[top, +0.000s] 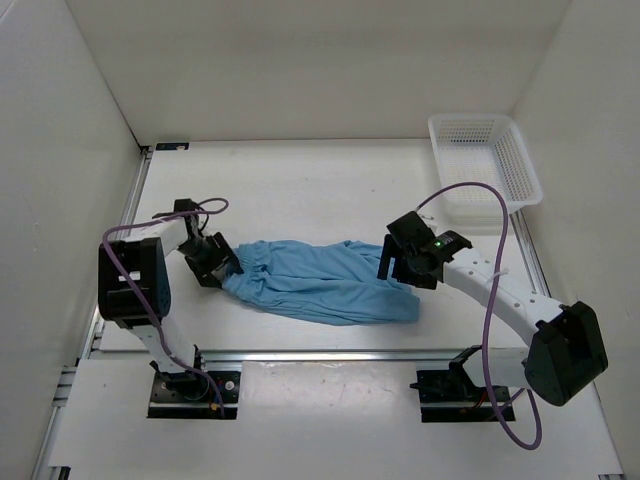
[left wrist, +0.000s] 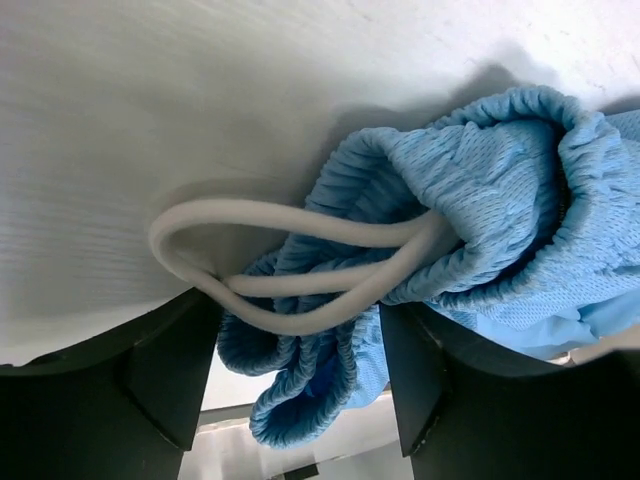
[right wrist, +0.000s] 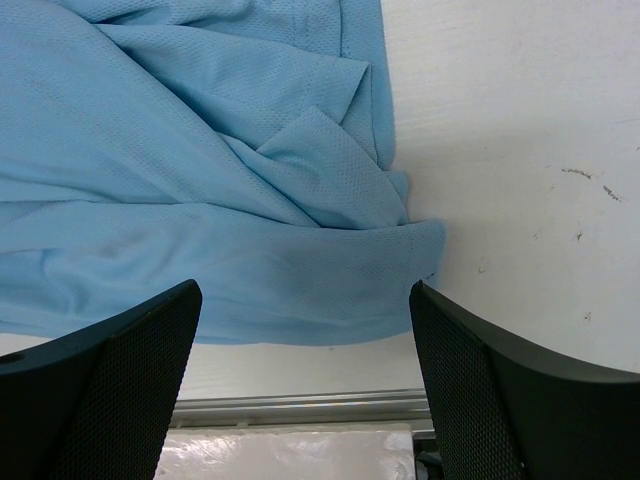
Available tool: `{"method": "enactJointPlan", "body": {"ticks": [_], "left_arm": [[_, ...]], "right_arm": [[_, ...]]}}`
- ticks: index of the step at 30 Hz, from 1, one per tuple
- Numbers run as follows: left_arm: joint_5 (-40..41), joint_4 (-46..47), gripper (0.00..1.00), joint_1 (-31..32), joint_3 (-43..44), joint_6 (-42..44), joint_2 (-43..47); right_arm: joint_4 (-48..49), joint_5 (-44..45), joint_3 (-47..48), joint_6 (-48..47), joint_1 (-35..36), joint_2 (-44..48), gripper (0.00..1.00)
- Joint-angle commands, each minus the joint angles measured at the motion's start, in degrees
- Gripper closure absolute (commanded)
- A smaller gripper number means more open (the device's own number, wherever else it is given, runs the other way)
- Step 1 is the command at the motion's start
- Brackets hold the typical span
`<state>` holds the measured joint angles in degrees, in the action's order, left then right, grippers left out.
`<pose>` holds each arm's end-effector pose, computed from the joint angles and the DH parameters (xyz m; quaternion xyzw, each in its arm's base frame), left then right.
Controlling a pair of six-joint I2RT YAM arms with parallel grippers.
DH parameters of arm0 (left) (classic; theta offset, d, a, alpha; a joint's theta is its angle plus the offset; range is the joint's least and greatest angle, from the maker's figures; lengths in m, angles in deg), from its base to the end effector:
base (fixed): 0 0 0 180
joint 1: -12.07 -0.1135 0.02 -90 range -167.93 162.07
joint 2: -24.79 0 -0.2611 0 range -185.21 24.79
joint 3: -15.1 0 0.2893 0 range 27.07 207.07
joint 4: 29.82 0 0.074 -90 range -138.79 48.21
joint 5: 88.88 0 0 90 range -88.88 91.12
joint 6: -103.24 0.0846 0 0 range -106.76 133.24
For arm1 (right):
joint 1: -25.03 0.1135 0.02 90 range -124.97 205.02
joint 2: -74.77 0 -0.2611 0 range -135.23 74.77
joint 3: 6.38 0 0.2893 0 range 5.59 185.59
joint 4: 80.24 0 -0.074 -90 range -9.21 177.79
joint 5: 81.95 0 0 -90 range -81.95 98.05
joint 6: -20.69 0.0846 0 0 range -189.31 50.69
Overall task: Fold and stack the shorts
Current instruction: Fold the shorts
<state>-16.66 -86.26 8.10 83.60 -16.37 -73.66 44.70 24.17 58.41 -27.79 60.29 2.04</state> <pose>0.3198 -0.0037 0.0731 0.2806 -0.9468 0.1575 0.0039 0.2581 0.1537 0.1845 0.0853 0.9595 0.0367 0.2658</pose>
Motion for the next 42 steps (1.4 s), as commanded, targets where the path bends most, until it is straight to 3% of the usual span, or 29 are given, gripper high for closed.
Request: {"method": "enactJointPlan", "body": {"ticks": [1,2,5,6,7,8,12,16,20,25,31,37,42], "left_arm": [[1.78,5.44,0.26,0.80,0.07,-1.15,-2.09],[2.39,5.44,0.27,1.33,0.59,-1.16,-2.09],[2.40,5.44,0.54,1.85,0.60,-2.29,-2.61],[2.40,5.44,0.64,1.86,0.60,-2.30,-2.62],[1.88,5.44,0.84,1.86,1.12,-2.30,-2.62],[1.87,5.44,0.90,1.86,1.12,-2.30,-2.62],[6.25,1.43,0.90,1.86,3.84,-2.83,1.67],[15.66,-6.83,0.90,2.38,12.26,-3.44,5.46],[24.44,-12.82,0.90,3.78,18.33,-2.13,9.24],[27.09,-17.40,0.90,7.47,24.14,0.60,11.27],[31.40,-21.36,0.90,17.40,31.08,1.66,9.95],[36.32,-27.07,0.90,31.11,40.93,-2.03,3.19],[36.42,-28.83,0.90,41.12,47.61,-6.07,-3.39]], "right_arm": [[0.99,-0.30,1.85,-0.82,-0.11,0.75,0.11],[0.99,-0.30,1.85,-0.82,-0.63,0.75,0.11],[0.99,-0.30,2.37,-0.82,-0.64,0.75,0.11],[0.99,-0.30,2.38,-0.82,-0.64,0.75,0.11],[0.99,-0.30,2.38,-0.82,-0.64,0.75,0.11],[0.99,-0.30,2.38,-0.82,-0.64,0.75,0.11],[0.99,-0.30,2.38,-0.82,-0.64,0.75,0.11],[1.51,-1.61,2.91,-2.13,-0.64,-0.12,0.10],[4.06,-6.61,2.91,-3.99,-1.25,-4.25,0.08],[9.77,-14.97,2.91,-5.13,-1.78,-10.66,0.15],[11.01,-15.51,3.43,-4.60,-2.30,-11.91,0.17],[11.01,-15.50,2.29,-4.60,-3.45,-9.71,0.17],[11.01,-16.03,1.67,-4.60,-4.59,-9.71,0.24]]}}
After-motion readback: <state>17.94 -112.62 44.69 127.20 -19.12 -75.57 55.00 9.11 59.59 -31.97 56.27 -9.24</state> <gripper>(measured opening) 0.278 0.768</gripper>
